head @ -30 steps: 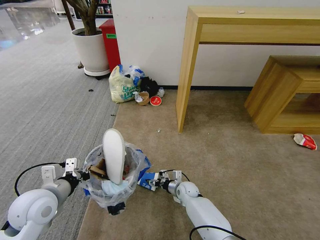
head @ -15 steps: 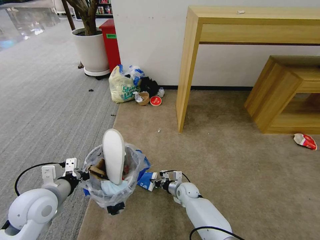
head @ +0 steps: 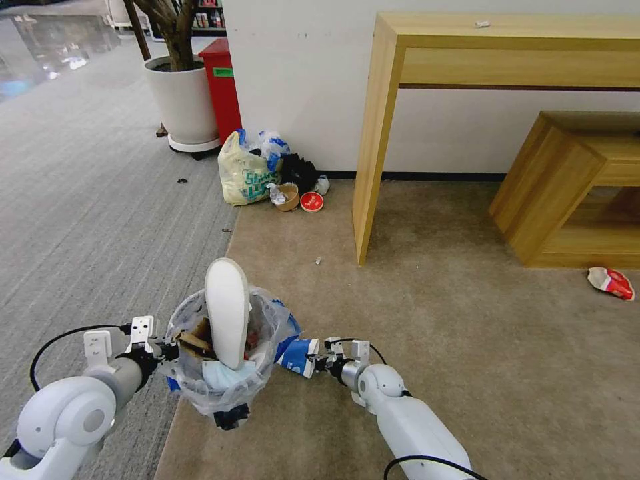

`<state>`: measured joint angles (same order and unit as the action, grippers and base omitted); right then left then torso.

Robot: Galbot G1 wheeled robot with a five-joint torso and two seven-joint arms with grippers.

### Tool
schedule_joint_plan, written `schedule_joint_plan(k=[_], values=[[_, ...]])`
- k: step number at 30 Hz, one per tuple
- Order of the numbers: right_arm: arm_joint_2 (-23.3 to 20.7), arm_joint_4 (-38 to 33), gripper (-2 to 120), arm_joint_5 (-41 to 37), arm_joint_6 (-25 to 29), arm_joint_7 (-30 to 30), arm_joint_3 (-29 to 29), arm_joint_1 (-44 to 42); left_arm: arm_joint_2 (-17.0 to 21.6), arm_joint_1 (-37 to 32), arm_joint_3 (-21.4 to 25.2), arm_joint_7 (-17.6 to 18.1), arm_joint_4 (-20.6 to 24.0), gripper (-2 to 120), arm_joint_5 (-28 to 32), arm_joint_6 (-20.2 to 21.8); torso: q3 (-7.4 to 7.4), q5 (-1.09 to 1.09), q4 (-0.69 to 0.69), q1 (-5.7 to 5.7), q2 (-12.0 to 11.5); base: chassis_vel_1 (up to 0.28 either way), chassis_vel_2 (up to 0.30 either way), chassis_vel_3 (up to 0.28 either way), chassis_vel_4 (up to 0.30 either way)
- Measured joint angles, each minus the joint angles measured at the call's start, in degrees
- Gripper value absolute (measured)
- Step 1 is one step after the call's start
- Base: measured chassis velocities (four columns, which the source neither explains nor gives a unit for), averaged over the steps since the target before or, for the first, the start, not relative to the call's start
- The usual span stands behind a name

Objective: Pick up the trash bin and place the garbage on the floor into it.

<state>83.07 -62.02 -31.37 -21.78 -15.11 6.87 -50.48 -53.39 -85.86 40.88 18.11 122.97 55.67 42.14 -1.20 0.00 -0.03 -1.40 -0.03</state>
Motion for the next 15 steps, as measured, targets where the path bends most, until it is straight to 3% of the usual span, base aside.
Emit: schedule_joint_plan(k=[15], values=[[-6.3, -19.8, 0, -1.7, -1.9, 0.3, 6.2, -2.7, 0.4, 0.8, -0.7, 0.0, -0.8, 0, 0.1, 0.0, 0.00, 0.01, 0.02, 0.00, 0.0, 0.000, 0.000, 0.000, 0.000]])
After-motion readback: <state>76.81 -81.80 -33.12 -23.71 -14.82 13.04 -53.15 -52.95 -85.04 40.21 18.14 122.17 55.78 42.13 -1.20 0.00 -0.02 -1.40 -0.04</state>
